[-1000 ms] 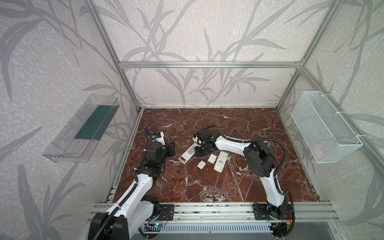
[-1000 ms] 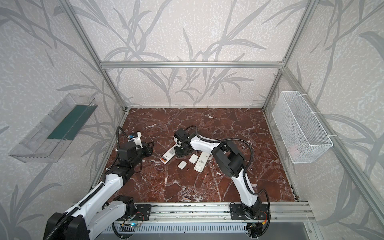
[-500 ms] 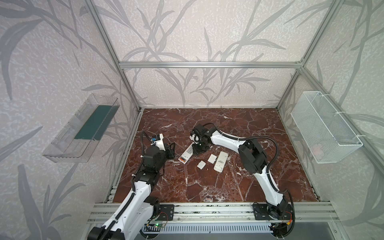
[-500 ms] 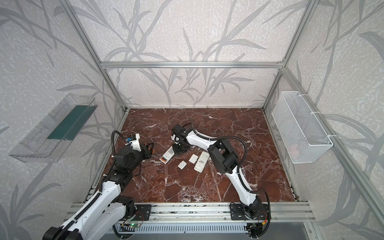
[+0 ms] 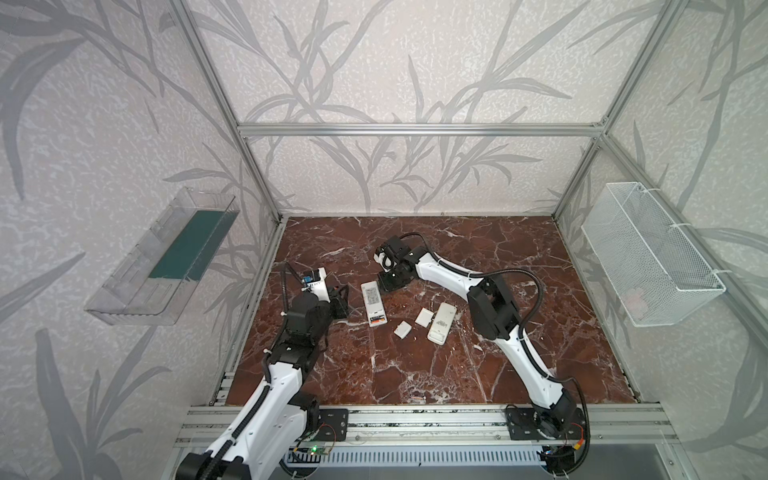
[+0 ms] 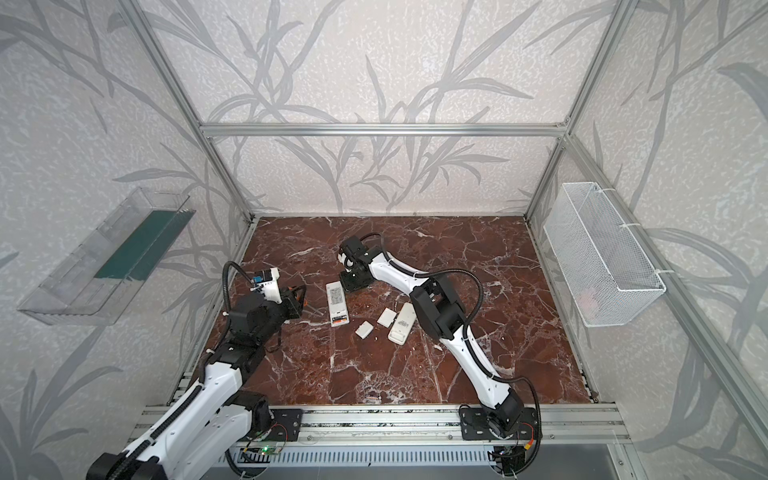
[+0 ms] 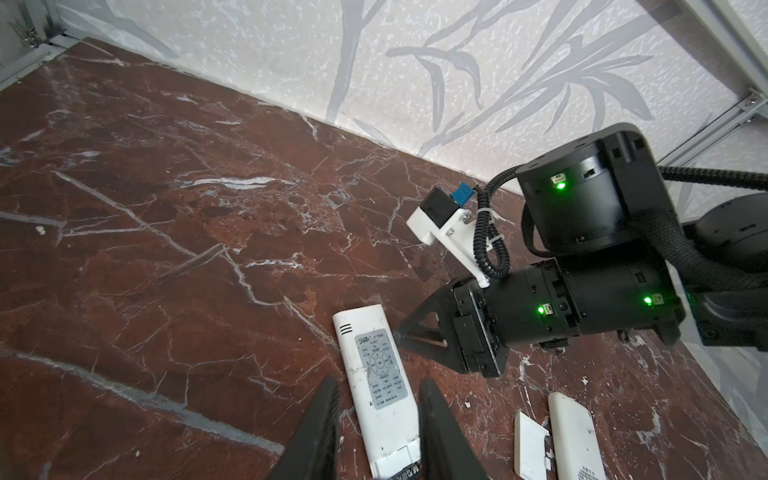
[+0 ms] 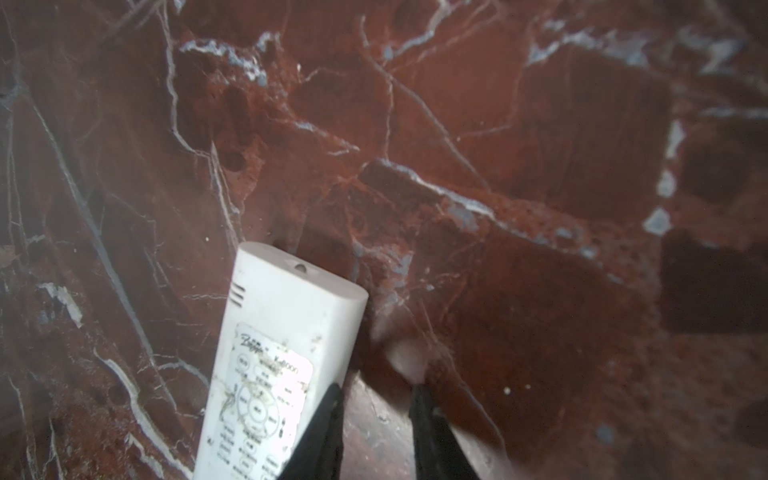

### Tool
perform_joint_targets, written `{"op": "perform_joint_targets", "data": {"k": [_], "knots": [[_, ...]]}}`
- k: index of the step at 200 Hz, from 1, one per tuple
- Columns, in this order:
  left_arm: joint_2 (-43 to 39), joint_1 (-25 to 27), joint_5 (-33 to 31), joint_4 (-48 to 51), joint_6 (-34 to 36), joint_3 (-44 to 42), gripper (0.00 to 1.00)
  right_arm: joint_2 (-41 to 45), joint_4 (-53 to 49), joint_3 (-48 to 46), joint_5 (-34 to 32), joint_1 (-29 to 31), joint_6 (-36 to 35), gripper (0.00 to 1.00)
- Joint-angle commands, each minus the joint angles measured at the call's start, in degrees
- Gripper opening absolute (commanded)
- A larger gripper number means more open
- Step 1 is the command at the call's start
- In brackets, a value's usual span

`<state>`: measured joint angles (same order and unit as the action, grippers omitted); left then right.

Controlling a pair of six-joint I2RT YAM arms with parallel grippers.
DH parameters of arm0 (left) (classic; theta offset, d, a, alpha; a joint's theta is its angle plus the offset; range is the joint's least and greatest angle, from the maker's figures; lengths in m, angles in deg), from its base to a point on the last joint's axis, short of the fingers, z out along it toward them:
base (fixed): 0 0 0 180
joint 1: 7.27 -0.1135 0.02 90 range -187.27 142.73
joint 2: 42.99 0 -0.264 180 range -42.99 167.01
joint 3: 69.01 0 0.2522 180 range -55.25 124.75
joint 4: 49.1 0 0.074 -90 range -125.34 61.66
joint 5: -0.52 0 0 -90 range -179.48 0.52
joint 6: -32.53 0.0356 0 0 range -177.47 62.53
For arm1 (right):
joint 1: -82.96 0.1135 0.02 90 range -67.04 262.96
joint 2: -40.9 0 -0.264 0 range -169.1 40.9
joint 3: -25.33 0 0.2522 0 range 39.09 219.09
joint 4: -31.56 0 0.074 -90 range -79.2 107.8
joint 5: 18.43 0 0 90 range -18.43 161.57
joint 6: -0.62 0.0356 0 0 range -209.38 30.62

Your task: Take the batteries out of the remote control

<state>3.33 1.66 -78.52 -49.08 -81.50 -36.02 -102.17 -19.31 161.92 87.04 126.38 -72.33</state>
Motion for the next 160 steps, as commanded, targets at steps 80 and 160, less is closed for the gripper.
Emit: {"op": "perform_joint_targets", "data": {"k": [80,160], "knots": [[2.3,4.1,-0.6,-10.4,-2.4,-2.5,0.0,11.2,6.1,-13.7,2.2,0.7,3.3,0.46],[0.5,5.1,-3.9,-7.0,-0.5,-1.1,0.0,5.6,3.3,-8.5,4.8,3.7,2.2,0.52]]}}
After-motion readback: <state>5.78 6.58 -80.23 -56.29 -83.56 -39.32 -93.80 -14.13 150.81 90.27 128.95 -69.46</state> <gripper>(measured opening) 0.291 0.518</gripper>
